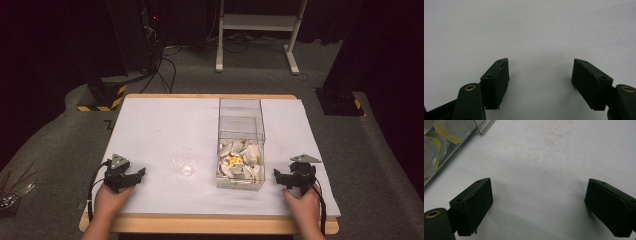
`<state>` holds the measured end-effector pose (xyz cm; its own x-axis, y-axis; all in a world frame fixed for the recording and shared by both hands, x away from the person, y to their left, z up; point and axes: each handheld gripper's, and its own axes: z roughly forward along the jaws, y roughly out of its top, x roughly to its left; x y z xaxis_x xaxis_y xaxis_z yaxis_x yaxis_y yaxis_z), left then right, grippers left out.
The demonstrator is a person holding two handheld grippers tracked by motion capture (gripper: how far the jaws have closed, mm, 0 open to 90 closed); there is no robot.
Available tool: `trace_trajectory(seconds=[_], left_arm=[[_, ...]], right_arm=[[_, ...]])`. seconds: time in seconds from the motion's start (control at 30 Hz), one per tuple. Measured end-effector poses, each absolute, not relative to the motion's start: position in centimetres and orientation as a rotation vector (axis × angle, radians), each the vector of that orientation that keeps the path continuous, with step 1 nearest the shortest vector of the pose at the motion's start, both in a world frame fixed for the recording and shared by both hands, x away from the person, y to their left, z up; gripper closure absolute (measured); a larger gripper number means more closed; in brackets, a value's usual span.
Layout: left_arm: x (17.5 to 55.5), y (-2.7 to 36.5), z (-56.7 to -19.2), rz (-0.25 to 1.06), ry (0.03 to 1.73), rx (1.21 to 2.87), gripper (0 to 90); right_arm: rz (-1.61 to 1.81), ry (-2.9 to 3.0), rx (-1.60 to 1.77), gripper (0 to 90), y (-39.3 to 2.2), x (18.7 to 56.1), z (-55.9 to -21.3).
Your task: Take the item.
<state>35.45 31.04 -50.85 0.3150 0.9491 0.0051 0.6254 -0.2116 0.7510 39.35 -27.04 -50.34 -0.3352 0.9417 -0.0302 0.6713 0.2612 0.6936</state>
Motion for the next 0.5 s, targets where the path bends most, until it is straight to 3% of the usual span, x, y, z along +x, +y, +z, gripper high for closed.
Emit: trace_trajectory(seconds=[0.5], left_arm=[[35.45, 31.01, -50.86, 0.636, 1.393, 1.93, 30.3]], right_arm=[[0.823, 2.097, 1.466, 8.0, -27.07, 39.31, -50.3]])
